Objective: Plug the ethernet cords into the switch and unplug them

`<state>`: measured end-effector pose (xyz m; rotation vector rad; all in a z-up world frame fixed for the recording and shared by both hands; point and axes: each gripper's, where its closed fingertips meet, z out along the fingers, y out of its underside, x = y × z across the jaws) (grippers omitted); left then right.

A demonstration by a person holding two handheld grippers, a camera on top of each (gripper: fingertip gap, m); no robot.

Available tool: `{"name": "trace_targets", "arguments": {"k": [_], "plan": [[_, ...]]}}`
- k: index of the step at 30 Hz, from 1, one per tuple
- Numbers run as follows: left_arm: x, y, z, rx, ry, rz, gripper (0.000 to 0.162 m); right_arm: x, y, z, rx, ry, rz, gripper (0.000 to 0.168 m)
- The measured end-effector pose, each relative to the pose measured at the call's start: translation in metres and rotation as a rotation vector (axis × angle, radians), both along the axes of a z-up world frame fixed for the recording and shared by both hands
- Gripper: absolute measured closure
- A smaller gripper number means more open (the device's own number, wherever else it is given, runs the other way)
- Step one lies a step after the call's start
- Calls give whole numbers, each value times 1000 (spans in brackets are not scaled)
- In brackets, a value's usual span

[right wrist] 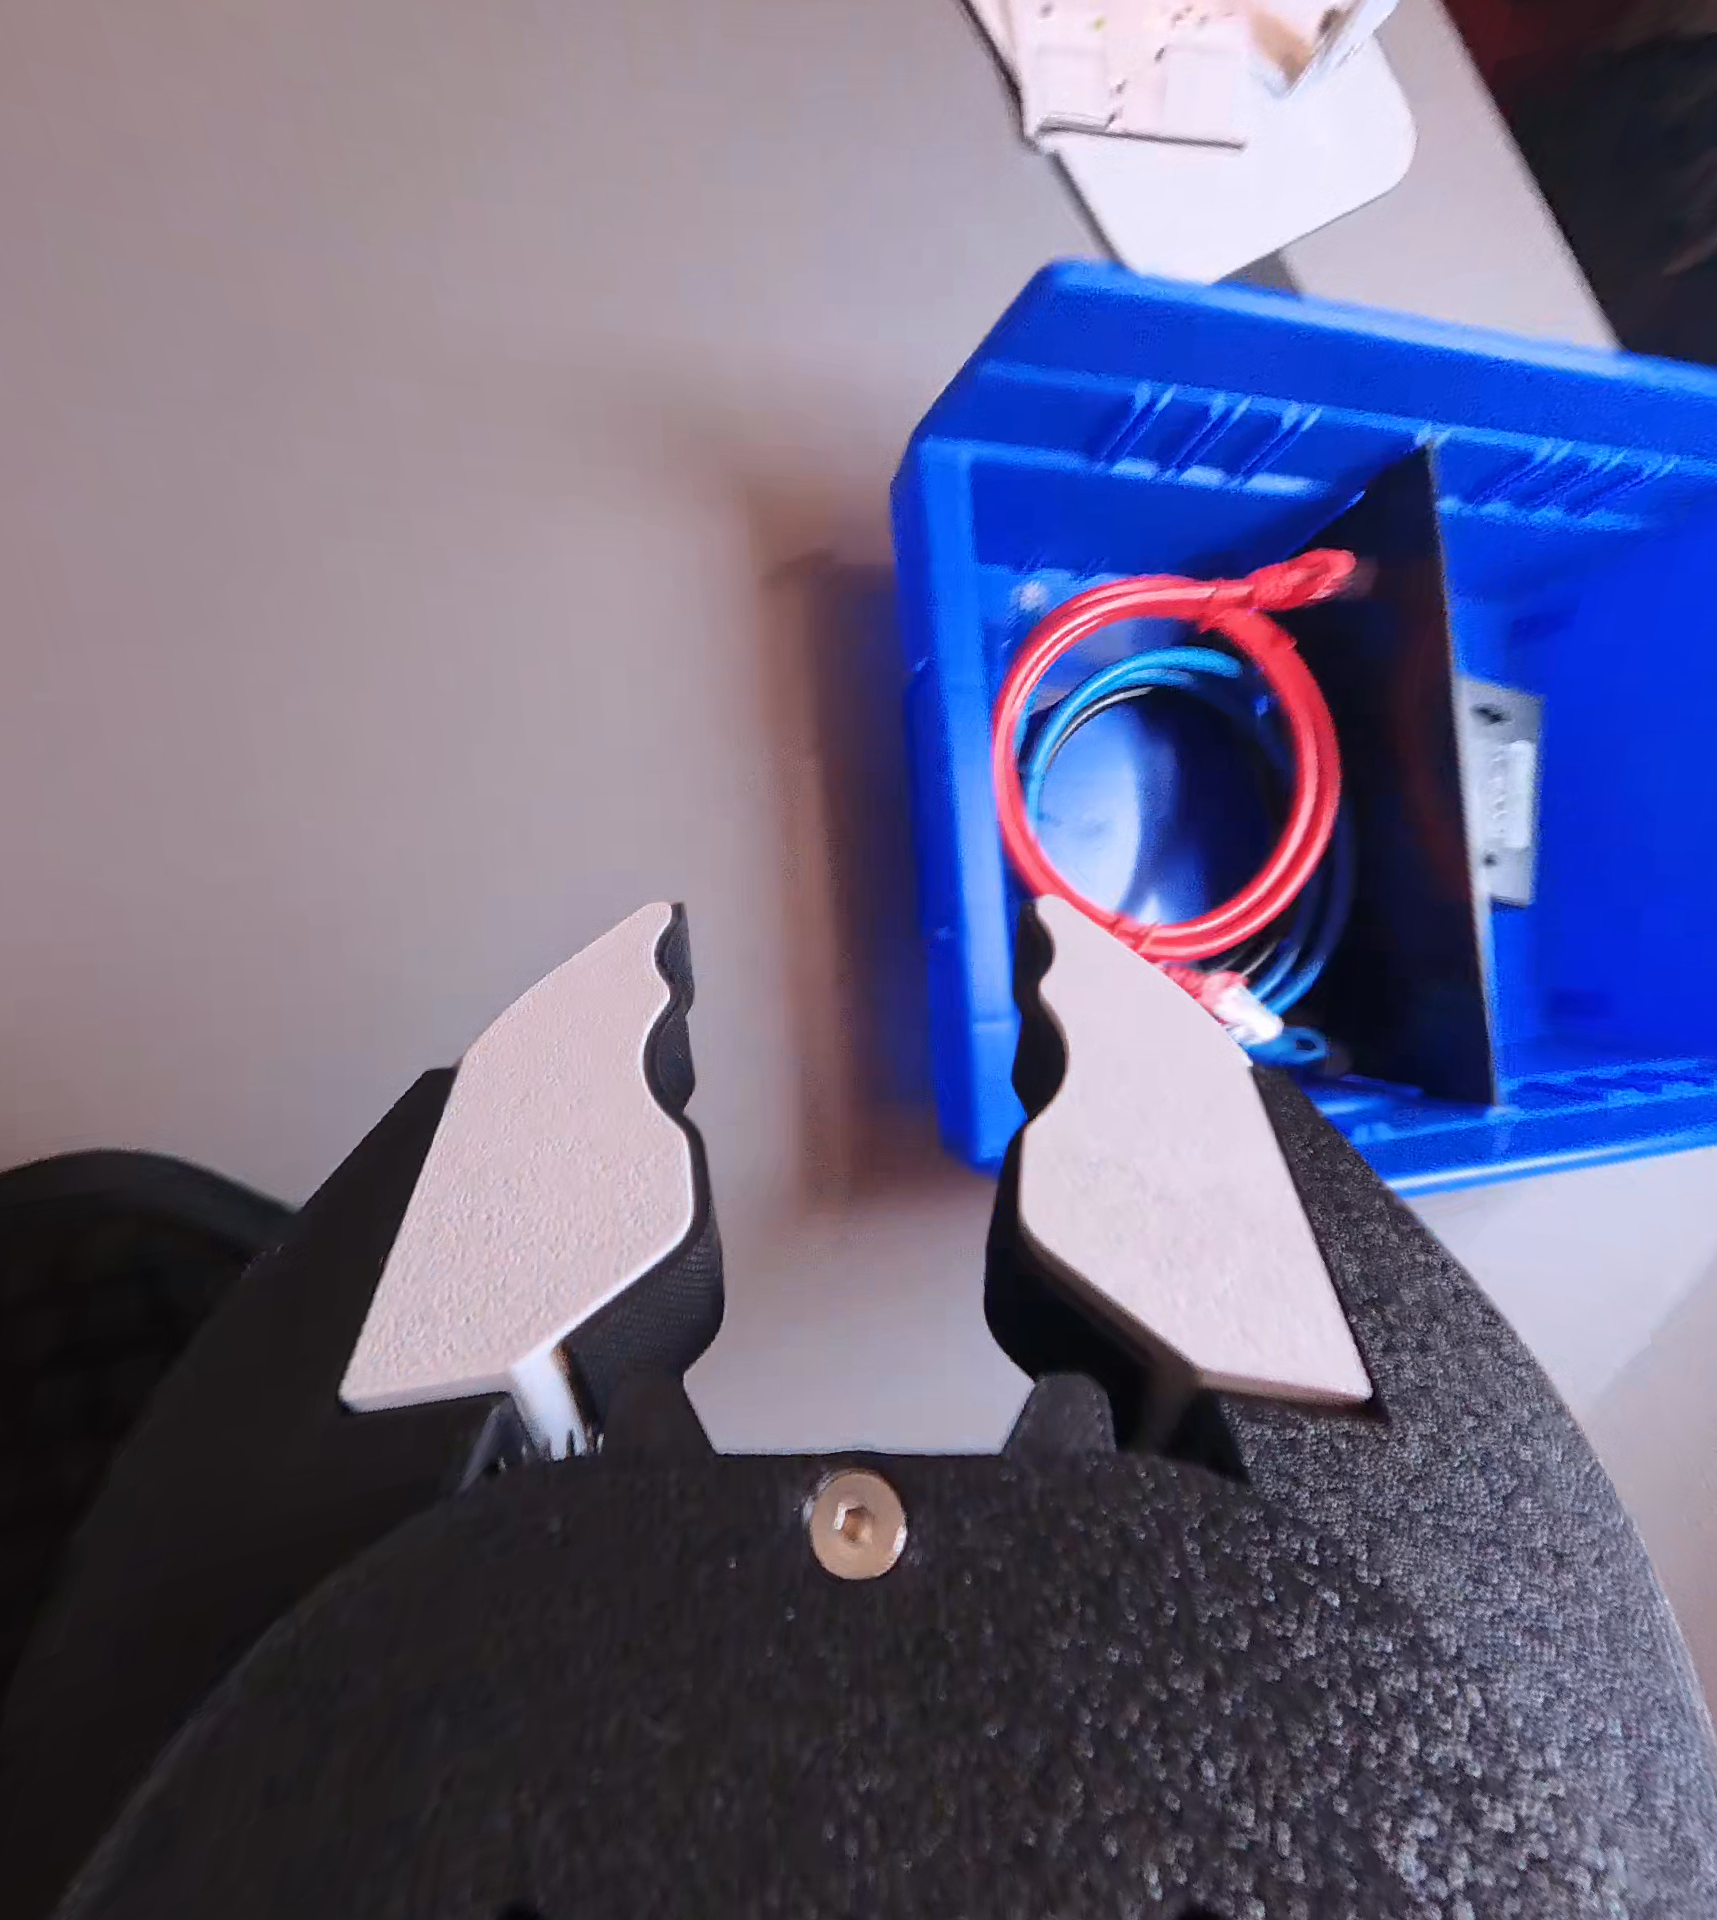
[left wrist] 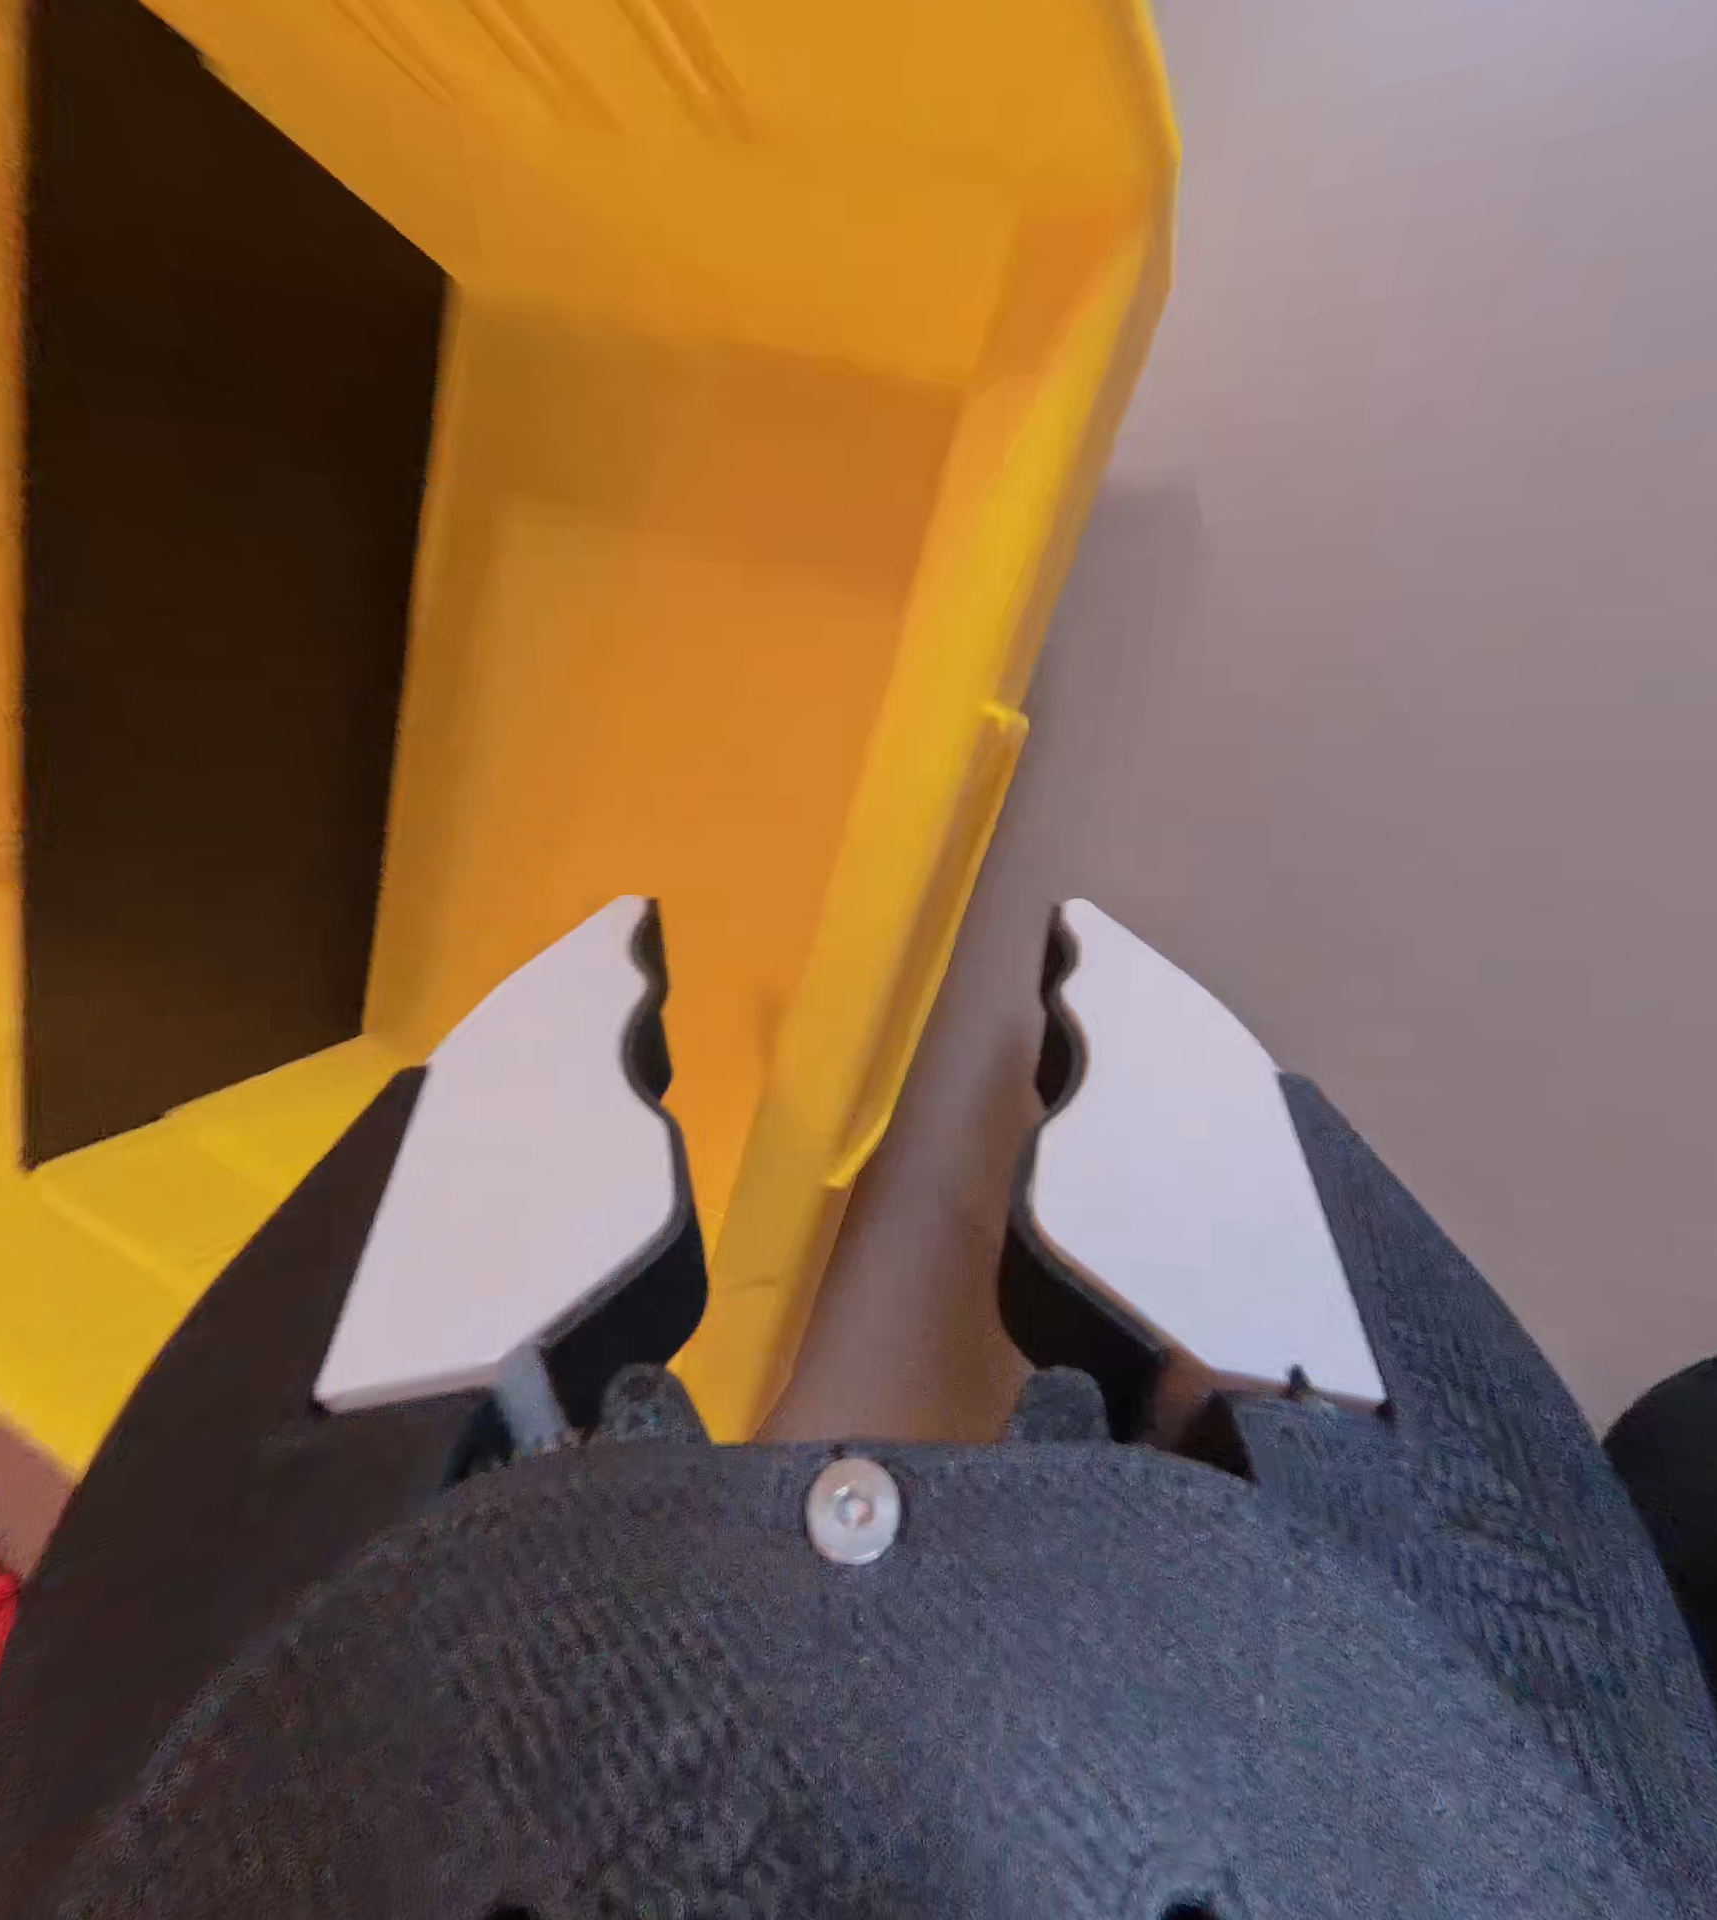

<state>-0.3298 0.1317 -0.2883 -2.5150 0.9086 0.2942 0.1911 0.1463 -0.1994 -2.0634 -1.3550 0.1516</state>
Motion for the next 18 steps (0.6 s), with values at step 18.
{"name": "trace_targets", "arguments": {"k": [18], "plan": [[232,-37,-14,87,59,-686,129,-5,58,-86,75,-479,-145,109]]}}
